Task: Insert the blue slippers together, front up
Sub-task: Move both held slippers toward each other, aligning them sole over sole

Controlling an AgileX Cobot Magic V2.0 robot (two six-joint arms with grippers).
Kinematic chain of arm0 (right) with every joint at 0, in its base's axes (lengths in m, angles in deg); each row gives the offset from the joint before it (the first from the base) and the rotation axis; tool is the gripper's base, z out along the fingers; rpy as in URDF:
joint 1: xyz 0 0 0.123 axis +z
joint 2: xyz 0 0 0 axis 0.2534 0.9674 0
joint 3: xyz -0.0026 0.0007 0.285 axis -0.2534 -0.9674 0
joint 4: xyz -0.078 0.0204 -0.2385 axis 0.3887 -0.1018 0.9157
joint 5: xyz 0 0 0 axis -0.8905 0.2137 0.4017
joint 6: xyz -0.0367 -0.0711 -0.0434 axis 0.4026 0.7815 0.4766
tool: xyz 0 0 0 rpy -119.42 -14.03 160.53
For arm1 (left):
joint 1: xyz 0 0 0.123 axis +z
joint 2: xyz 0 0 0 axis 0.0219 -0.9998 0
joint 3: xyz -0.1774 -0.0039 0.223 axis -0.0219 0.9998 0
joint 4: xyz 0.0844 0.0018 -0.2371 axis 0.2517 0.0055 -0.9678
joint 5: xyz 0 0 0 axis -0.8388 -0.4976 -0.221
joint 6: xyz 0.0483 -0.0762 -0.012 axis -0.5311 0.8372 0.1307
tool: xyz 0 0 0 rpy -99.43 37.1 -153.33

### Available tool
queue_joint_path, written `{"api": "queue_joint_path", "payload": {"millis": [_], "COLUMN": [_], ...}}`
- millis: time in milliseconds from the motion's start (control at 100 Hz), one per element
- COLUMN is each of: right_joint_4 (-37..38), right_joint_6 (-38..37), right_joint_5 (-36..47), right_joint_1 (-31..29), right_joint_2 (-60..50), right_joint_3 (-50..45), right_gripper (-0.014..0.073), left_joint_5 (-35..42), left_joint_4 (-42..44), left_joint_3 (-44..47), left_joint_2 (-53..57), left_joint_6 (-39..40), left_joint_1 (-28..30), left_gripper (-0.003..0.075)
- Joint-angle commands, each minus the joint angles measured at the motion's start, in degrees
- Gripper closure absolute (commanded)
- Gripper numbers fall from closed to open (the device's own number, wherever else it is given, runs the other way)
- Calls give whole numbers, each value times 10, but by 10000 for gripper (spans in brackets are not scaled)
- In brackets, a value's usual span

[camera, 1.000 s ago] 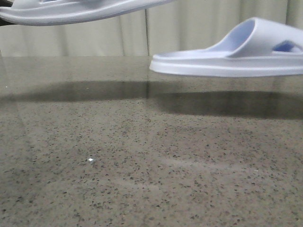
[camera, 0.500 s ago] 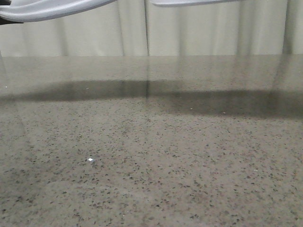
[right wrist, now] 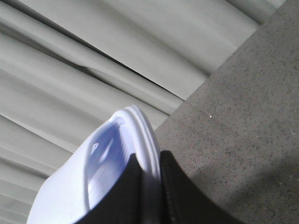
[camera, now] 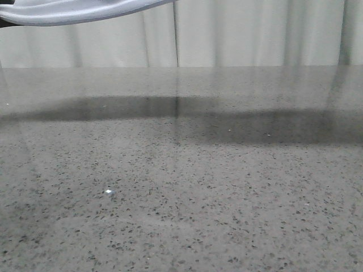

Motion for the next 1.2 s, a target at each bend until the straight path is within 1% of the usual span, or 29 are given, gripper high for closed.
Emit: {"api": "queue_joint_path", "payload": {"millis": [0,160,400,780,940,1190], "right_joint_4": [7,7,7,-10,-10,-12], "right_joint_6": [2,2,2,2,2,2], "right_joint_5": [50,71,105,105,109,127], "right_joint_1": [-1,-1,-1,1,22,73], "right_joint_2": [17,42,69,109,116,136], "right_joint_3": [23,23,23,23,23,23], "right_gripper": [701,701,701,701,701,701], "left_joint_5": [-42,-42,-40,-24,-24,-29], "left_joint_4": [-44,-44,-49,-60,-60,-60], "left_joint_3": [-13,-13,-13,-13,-13,-13], "left_joint_2": [19,19,19,19,19,19], "left_joint_6": [-1,-1,-1,-1,-1,-1], "left_joint_1": [-14,-43,-61,-107,-110,-110], "left_gripper": [704,704,704,704,704,704]}}
